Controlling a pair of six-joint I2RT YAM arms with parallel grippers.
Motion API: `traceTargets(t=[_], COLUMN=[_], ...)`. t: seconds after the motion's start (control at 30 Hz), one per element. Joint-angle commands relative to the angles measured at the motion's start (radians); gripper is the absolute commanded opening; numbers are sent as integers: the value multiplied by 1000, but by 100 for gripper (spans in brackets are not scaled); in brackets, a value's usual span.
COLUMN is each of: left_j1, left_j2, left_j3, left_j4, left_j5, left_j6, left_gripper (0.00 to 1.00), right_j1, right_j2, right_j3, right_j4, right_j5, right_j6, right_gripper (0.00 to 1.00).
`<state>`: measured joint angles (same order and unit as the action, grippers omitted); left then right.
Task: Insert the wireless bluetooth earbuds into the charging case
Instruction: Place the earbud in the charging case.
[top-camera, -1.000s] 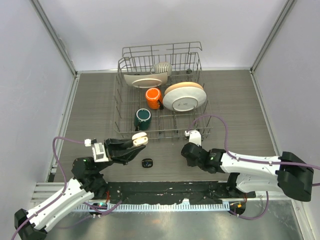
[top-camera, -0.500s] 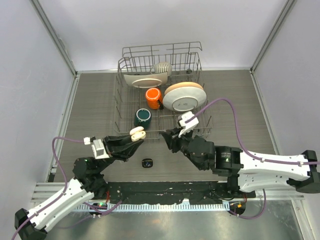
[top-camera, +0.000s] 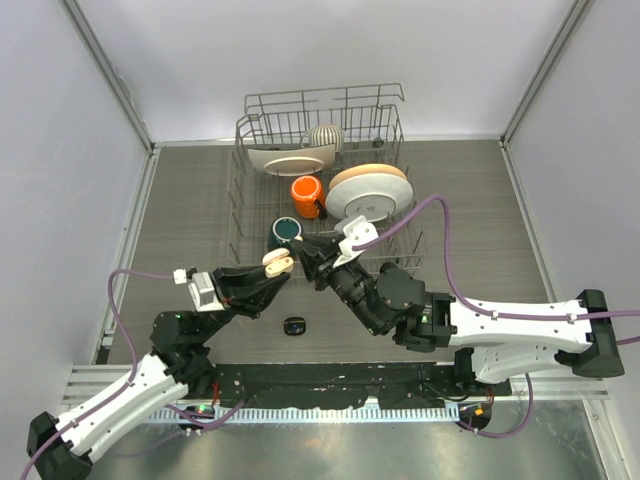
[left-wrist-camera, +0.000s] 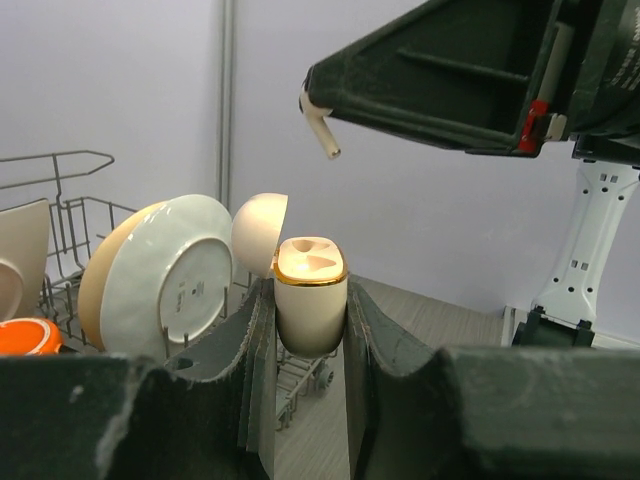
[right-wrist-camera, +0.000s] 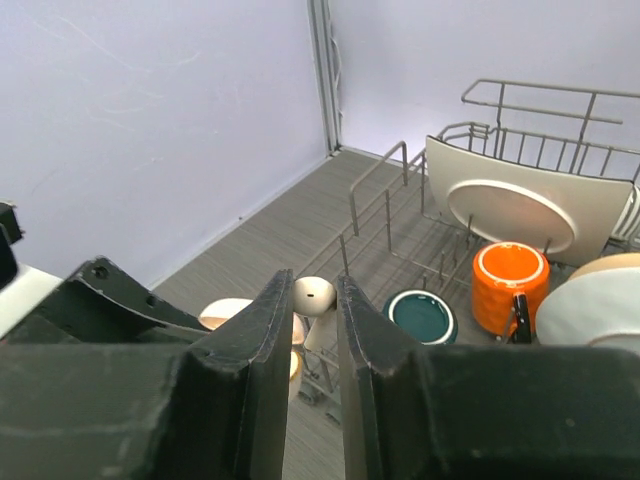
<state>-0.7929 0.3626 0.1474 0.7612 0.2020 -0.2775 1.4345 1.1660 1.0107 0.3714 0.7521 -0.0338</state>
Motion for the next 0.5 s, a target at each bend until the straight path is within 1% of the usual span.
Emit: traceTargets(t=[0.0, 0.47], left_j1=[-5, -5], left_j2=[21, 29], left_j3=[34, 46], left_j4=[41, 67], left_j5=[-26, -15], left_j6=[21, -8], left_gripper=[0, 0], right_j1=[6, 6], right_j2=[3, 52], right_j3=[43, 43], right_j4=[112, 92], right_j5=[-43, -97], right_j6=[-32, -21], right_gripper=[1, 1])
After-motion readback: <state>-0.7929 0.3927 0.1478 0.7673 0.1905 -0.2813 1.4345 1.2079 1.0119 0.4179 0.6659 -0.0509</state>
